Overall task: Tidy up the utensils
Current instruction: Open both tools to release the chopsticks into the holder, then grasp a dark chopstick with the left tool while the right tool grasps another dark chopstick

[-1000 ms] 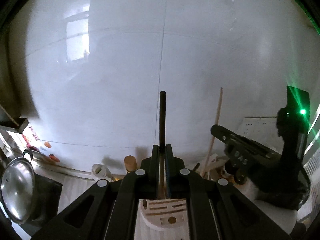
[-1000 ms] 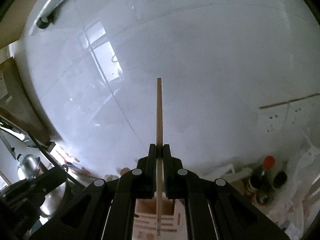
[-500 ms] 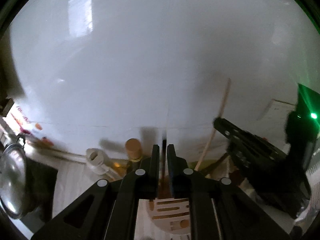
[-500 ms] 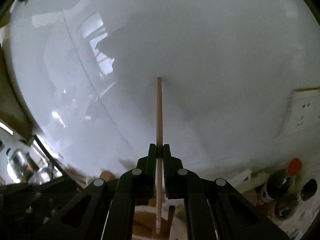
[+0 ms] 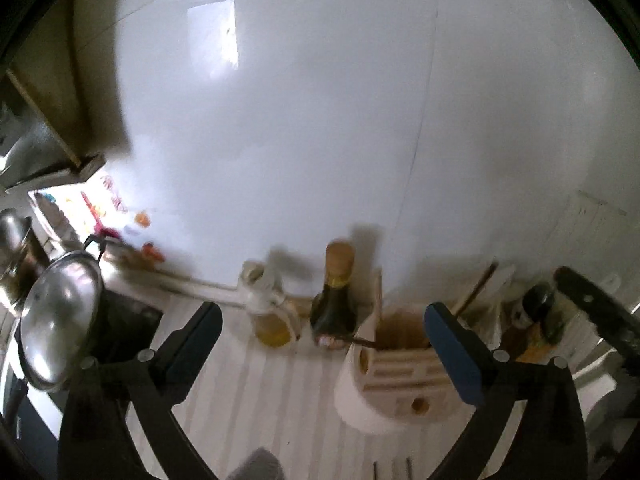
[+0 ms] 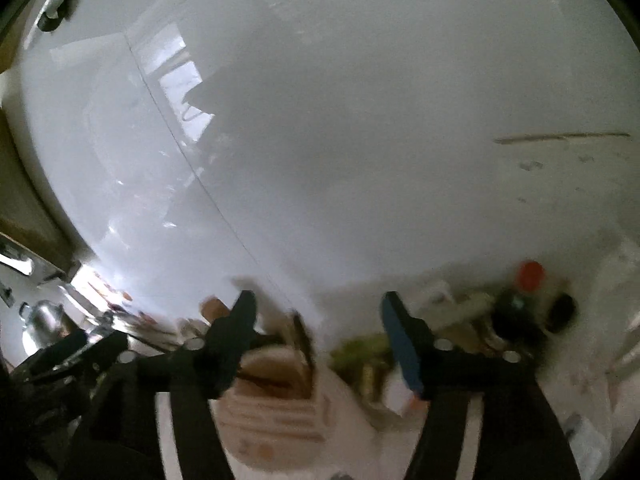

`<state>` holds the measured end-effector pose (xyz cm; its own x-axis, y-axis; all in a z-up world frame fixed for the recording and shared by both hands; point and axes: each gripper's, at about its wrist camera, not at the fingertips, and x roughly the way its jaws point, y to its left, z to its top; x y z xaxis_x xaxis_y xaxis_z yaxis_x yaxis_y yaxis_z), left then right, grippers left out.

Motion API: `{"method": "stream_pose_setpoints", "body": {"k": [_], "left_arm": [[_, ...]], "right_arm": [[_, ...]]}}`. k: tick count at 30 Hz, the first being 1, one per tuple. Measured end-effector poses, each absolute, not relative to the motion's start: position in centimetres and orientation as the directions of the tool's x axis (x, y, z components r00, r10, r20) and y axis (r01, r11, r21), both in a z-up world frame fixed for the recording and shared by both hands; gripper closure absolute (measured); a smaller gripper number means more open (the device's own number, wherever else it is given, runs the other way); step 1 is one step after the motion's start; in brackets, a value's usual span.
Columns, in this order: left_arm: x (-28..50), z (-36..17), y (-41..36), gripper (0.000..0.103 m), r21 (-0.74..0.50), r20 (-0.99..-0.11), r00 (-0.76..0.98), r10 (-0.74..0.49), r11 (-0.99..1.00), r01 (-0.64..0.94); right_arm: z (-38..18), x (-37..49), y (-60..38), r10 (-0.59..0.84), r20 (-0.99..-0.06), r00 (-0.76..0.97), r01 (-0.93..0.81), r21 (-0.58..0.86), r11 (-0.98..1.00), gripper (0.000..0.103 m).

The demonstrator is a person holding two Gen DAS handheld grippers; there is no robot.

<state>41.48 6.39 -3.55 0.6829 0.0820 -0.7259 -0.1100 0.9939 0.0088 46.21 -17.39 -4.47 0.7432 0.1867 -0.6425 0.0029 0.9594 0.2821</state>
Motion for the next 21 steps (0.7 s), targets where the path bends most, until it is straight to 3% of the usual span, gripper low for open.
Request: {"method": "stream_pose_setpoints", "body": {"k": [2,12,14,16,21], "left_arm": [[40.6,-4.7,6.2,0.0,0.006,-0.745,0.663,0.077,0.994,-0.11],[34.5,-16.2,2.1,0.0,0.114,-0.888,0.444,0.123,0.992,-0.046],[33.4,-19.5,1.1,0.0,0.126,-0.919,0.375,0.122,0.992,-0.015],[32.8,-22.1,0.2,0.004,0.125,-0.94,0.321,0.115,0.992,0.011],[31.7,-28.0,-1.5,0.026,0.086,-0.982,0.174,0.075,0.995,0.056]], "right_arm": [[-5.2,44.2,-18.2,0.147,-0.667,0.731,0.032,0.249,0.968,0.013],[-14.3,36.5,-21.9,0.088,-0.82,0.566,0.121,0.188,0.975,0.013],[-17.0,35.3,-22.4,0.089,-0.858,0.507,0.133,0.18,0.975,0.028],[-19.5,34.5,-22.6,0.099,-0.891,0.442,0.138,0.177,0.975,0.051],[-24.2,32.2,-23.1,0.113,-0.932,0.344,0.139,0.17,0.976,0.06]]}}
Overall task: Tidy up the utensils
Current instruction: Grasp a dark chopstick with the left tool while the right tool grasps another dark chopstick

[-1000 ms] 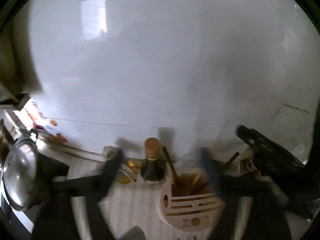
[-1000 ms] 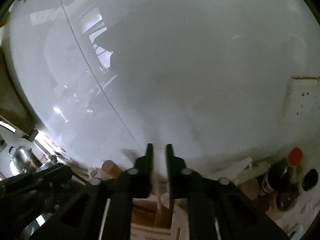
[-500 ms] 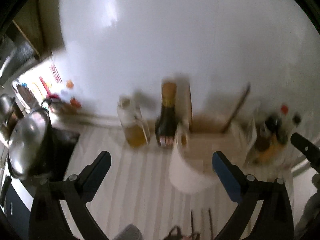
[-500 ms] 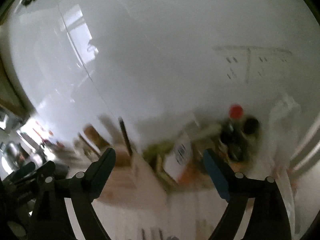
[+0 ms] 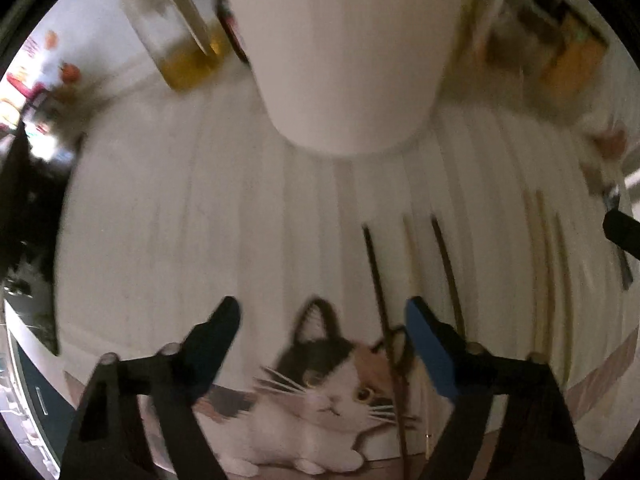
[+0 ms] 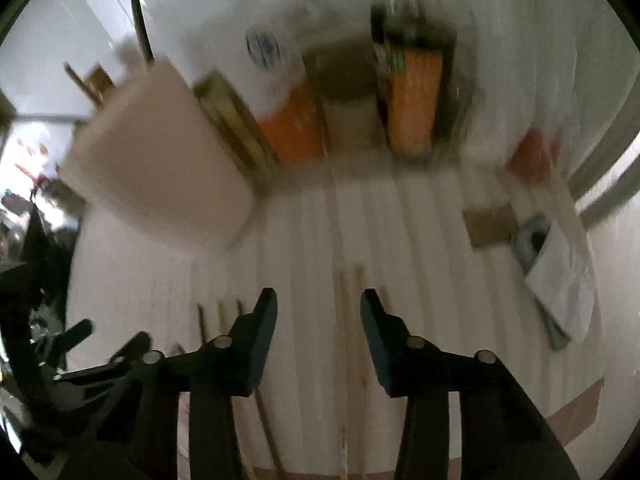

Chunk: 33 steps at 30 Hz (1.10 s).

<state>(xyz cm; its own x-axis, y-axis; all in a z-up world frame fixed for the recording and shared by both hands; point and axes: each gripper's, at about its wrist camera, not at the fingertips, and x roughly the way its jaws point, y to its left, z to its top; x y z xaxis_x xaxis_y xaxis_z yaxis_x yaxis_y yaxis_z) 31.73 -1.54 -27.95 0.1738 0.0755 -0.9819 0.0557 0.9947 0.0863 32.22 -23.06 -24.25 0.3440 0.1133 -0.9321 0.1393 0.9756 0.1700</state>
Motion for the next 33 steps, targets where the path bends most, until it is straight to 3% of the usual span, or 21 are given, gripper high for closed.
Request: {"method": "stream_pose_setpoints", "body": {"k": [5,12,18,33], "left_arm": [[31.0,-30.8,-2.7,0.031,0.081,-0.99,0.125,0.072,0.994,0.074],[30.2,-31.5,-4.5,0.049,0.079,-0.989,0.136,0.065,0.991,0.104],[29.0,-31.3,-5.8,0.098,0.023,-0.989,0.15,0.001,0.989,0.143],[27.9,-31.1,3.2,0.098,0.107,-0.985,0.146,0.095,0.992,0.073]], "right_arm": [[-27.1,30.8,-23.3,0.115,-0.95,0.289,0.141,0.161,0.977,0.061],[-29.4,30.7,-22.8,0.112,-0.964,0.242,0.136,0.148,0.98,0.063],[-30.4,30.7,-22.6,0.109,-0.97,0.216,0.138,0.141,0.98,0.063],[-32.9,31.5,-17.3,0.185,-0.975,0.126,0.043,0.192,0.981,0.064]]}}
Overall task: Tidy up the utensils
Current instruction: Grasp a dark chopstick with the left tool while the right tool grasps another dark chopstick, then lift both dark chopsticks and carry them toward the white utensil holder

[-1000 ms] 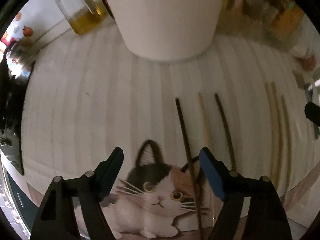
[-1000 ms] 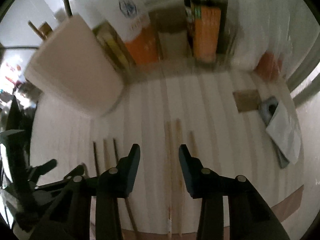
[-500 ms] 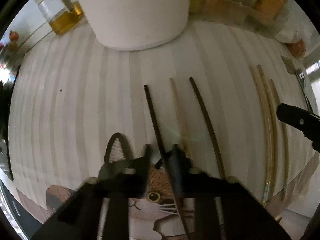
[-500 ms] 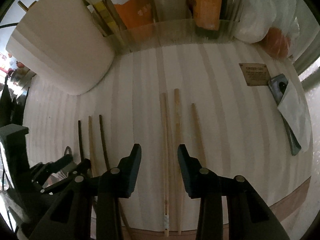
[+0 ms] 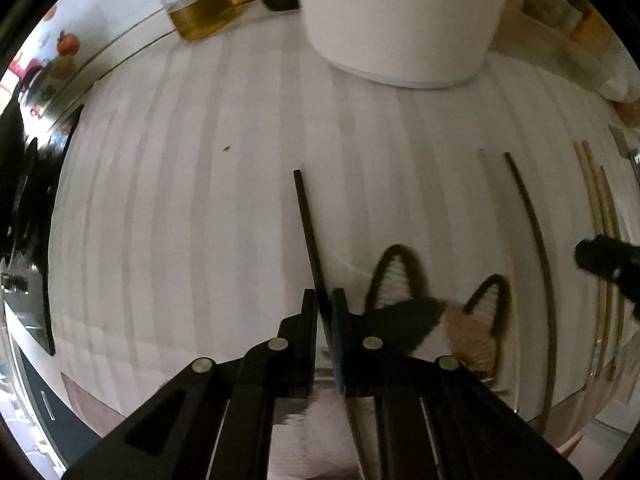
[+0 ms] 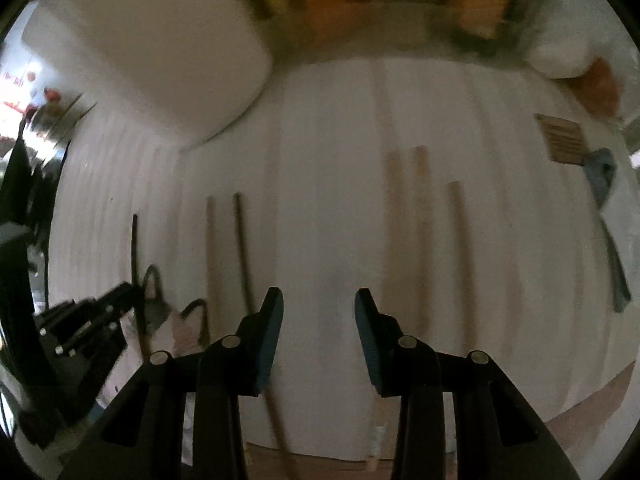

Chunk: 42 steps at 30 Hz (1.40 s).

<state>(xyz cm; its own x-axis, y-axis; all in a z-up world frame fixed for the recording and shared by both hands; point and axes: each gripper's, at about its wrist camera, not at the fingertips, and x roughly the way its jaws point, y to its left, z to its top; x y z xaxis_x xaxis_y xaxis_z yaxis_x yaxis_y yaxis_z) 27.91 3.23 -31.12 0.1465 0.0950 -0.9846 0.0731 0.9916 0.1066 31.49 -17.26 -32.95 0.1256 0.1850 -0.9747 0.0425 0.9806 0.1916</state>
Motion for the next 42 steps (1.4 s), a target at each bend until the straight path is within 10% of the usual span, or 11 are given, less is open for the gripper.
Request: {"method": "stream_pose_setpoints", "body": {"k": [6,12,42], "left_arm": [[28.1,-30.8,4.3,0.099,0.085,-0.986,0.146,0.075,0.995,0.058],[29.3,-30.6,4.5,0.099,0.043,-0.989,0.143,0.033,0.997,0.07],[29.5,-31.2,3.5,0.094,-0.012,-0.991,0.133,-0.021,0.998,0.067]], "right_arm": [[-34.8,31.4,-13.4,0.165,-0.983,0.079,-0.048,0.161,0.986,0.066],[-34.7,31.2,-11.9,0.071,-0.993,0.092,-0.102,0.062,0.993,0.098],[-34.6,30.2,-16.4,0.038,-0.999,0.016,0.007,0.038,0.999,0.098]]}}
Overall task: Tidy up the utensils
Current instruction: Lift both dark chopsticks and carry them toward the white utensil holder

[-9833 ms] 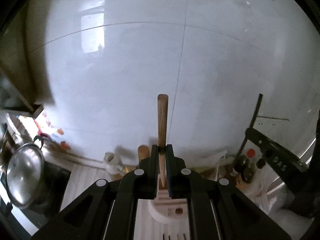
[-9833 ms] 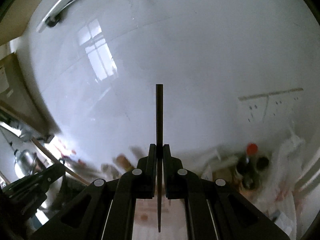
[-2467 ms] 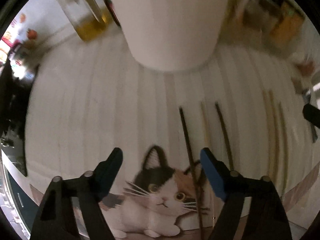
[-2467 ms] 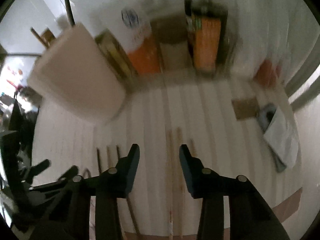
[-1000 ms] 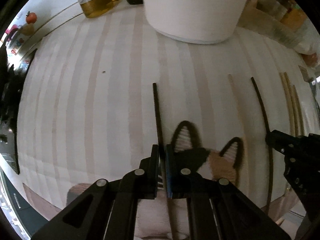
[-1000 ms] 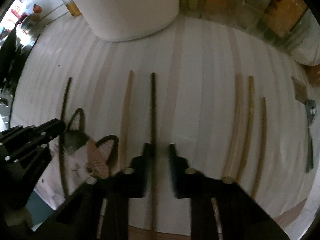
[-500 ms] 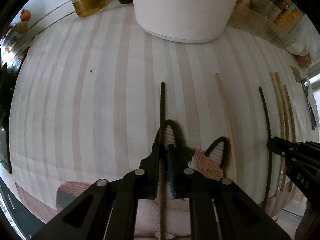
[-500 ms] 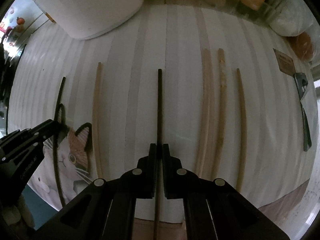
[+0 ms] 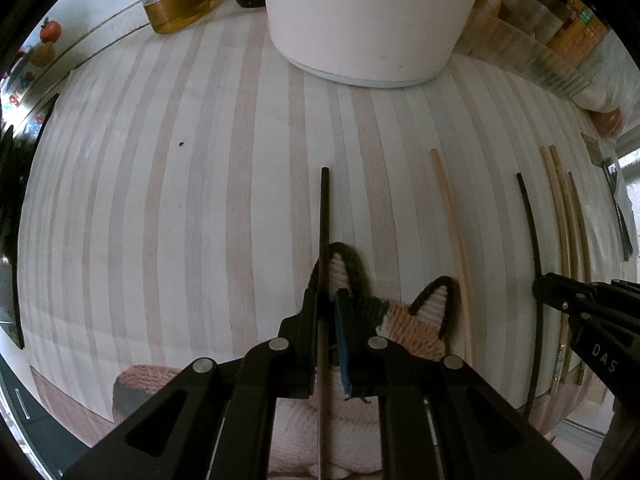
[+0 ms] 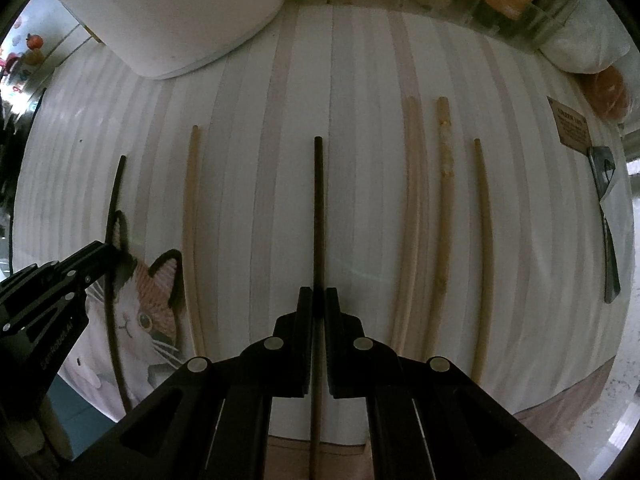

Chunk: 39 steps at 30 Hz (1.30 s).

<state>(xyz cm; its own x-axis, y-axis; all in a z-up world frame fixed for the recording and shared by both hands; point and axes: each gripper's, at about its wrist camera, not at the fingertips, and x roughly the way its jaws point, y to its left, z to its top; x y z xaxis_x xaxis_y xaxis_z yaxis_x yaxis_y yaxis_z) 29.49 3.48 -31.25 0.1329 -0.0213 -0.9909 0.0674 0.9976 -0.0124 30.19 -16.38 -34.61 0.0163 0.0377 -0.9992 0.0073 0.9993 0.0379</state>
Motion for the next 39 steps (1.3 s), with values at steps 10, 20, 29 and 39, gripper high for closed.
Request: {"method": "stream_pose_setpoints", "body": {"k": [10,20,29,39], "left_arm": [[29.5,-31.3,2.7,0.094,-0.001,-0.99,0.14,-0.012,0.997,0.075],[29.7,-31.2,2.1,0.1,0.023,-0.989,0.149,0.014,0.998,0.056],[29.3,-26.0,2.4,0.1,-0.045,-0.966,0.254,-0.056,0.998,0.048],[28.5,-21.5,2.4,0.1,-0.058,-0.931,0.357,-0.074,0.997,0.055]], "right_arm": [[-34.7,30.2,-16.3,0.049,-0.999,0.013,0.022,0.049,0.999,0.098],[-34.7,30.2,-16.7,0.062,-0.997,0.035,0.035,0.064,0.997,0.098],[-31.9,28.9,-19.0,0.171,-0.971,0.167,0.085,0.187,0.979,0.098],[-27.4,28.3,-18.9,0.206,-0.93,0.303,0.049,0.231,0.972,0.098]]}}
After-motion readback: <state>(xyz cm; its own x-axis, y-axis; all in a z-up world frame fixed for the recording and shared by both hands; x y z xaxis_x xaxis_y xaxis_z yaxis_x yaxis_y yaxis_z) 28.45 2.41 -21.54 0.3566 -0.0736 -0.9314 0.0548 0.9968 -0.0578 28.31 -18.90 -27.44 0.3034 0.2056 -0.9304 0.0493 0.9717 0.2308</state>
